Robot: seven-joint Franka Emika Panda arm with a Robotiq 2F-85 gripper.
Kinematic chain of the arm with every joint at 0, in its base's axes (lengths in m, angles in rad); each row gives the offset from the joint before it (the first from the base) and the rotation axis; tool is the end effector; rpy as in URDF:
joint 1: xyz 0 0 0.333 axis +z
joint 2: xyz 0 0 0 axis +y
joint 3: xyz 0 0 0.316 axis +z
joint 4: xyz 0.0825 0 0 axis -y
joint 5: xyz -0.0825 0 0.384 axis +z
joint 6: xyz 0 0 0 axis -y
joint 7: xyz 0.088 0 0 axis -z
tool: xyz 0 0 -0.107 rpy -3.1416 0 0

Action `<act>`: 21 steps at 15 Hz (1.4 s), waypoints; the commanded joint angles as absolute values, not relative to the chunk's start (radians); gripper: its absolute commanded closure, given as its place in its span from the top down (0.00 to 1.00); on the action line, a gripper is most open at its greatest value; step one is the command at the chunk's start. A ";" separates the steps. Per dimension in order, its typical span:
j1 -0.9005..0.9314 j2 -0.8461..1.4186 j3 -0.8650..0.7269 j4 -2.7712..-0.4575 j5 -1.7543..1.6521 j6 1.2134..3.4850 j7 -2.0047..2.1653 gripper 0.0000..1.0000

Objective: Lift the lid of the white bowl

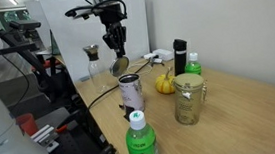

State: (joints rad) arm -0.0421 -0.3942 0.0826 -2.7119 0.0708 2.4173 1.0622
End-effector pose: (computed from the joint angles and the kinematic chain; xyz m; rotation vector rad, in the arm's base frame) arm 0.3906 0.0145 0.3579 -2.6376 1.5760 -0.1158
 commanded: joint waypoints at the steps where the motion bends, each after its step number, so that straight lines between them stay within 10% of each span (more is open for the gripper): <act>1: -0.038 -0.420 0.089 -2.714 0.105 2.395 1.053 0.06; 21: 0.014 -0.471 0.108 -2.711 0.185 2.399 1.038 0.06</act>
State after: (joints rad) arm 0.0191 -0.4510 0.1009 -2.7091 0.1655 2.4161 1.0603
